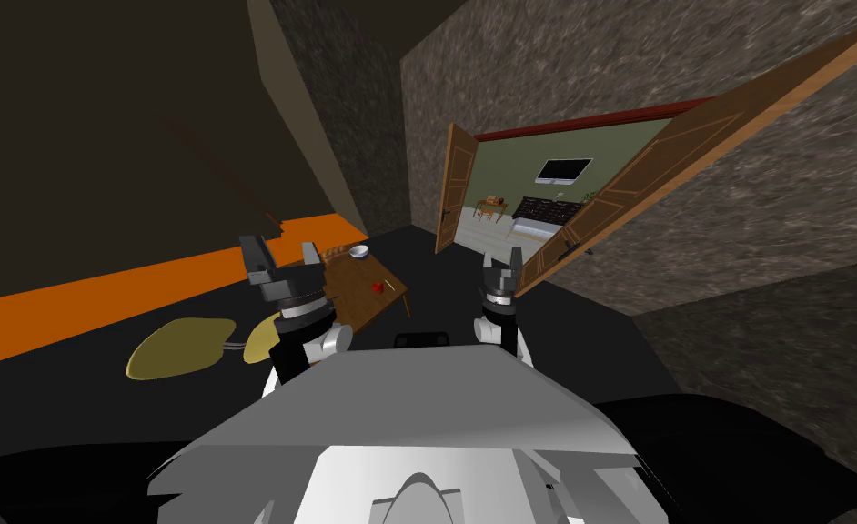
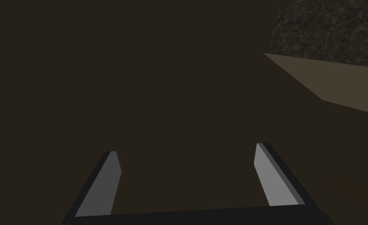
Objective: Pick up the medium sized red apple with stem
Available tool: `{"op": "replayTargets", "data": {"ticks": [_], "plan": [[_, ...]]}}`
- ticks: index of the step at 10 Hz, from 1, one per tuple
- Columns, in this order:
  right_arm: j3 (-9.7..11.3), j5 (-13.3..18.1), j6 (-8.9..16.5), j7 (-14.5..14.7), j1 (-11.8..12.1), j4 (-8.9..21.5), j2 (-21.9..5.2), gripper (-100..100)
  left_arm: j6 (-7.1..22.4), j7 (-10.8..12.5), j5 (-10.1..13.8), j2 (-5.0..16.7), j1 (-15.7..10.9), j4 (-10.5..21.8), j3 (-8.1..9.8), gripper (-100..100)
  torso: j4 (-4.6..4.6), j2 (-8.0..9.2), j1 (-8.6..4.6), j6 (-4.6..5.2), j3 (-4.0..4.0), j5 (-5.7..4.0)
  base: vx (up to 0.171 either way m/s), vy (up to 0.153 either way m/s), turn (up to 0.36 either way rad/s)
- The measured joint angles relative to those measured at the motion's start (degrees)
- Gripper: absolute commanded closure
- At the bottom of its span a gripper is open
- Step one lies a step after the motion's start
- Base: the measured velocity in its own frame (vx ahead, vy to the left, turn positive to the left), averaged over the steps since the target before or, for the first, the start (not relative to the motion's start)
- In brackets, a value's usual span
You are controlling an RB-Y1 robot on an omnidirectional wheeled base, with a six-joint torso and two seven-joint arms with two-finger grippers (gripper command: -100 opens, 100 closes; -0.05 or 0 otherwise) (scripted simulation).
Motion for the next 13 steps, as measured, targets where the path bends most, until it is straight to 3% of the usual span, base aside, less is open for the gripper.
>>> {"op": "replayTargets", "data": {"ticks": [5, 13], "plan": [[0.0, 0.0, 0.0, 0.0, 0.0, 0.0, 0.0, 0, 6.8, -0.8, 1.4, 4.2, -0.8, 2.3, 1.26, -100, 0.00, 0.03, 0.01, 0.00, 0.01, 0.01, -0.009, 0.000, 0.020], [0.0, 0.0, 0.0, 0.0, 0.0, 0.0, 0.0, 0, 17.0, -1.7, 3.3, 6.8, -1.3, 5.2, 2.98, -100, 0.00, 0.00, -0.01, 0.00, 0.00, 0.00, -0.002, -0.002, 0.015]]}}
